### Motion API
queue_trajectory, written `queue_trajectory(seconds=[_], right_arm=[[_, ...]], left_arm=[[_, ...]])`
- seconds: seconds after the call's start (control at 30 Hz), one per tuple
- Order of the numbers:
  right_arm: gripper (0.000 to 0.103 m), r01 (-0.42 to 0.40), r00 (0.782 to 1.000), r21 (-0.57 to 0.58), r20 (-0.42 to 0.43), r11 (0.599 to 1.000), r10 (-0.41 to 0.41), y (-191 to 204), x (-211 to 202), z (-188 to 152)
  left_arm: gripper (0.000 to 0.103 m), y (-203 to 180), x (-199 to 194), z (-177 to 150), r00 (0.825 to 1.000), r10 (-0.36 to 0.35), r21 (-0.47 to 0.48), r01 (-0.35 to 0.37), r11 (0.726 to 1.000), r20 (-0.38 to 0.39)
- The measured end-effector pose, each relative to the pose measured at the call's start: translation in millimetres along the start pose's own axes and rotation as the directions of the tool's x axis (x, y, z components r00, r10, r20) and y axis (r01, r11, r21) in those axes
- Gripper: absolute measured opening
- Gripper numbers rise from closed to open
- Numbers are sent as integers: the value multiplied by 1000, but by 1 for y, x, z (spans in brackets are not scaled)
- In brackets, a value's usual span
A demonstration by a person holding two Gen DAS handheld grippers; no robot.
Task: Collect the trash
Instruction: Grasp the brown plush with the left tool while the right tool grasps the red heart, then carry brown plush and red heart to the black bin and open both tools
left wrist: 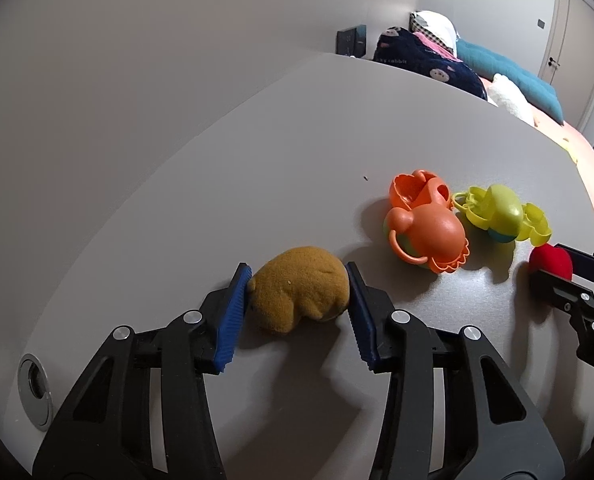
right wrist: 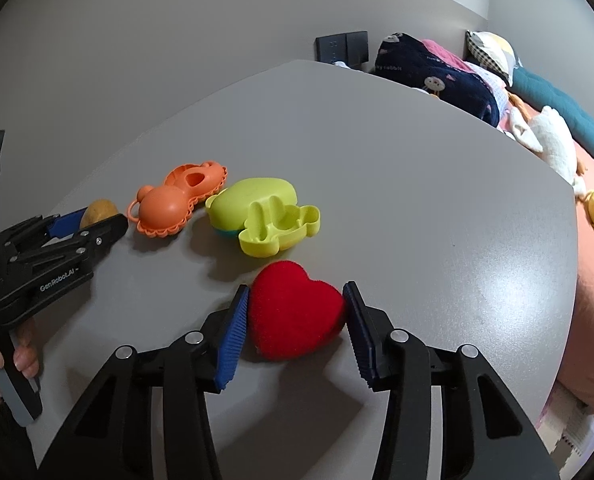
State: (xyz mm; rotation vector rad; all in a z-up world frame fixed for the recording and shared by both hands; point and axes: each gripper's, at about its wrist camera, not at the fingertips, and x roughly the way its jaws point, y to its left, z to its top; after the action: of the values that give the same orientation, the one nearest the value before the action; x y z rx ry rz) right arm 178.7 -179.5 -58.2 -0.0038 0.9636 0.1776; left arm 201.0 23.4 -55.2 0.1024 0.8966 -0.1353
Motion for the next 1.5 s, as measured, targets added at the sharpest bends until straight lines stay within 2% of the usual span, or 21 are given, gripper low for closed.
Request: queue_trajectory(seconds=[0.4,0.77,1.5], right_arm=[[48,-48,999,13,9,999,48,-3,-19,-6],[48,-64,997,11,43,998,64,-8,-54,-19],[48,-51,991,52,123,997,44,-41,-130,-66]], left_arm=[[46,-8,-2,1,1000,18,6,-18,1000,-11],[46,-27,-36,-11,1000,7,4,-7,1000,27],[46,-110,-104,-43,995,-66,98,58,993,78]])
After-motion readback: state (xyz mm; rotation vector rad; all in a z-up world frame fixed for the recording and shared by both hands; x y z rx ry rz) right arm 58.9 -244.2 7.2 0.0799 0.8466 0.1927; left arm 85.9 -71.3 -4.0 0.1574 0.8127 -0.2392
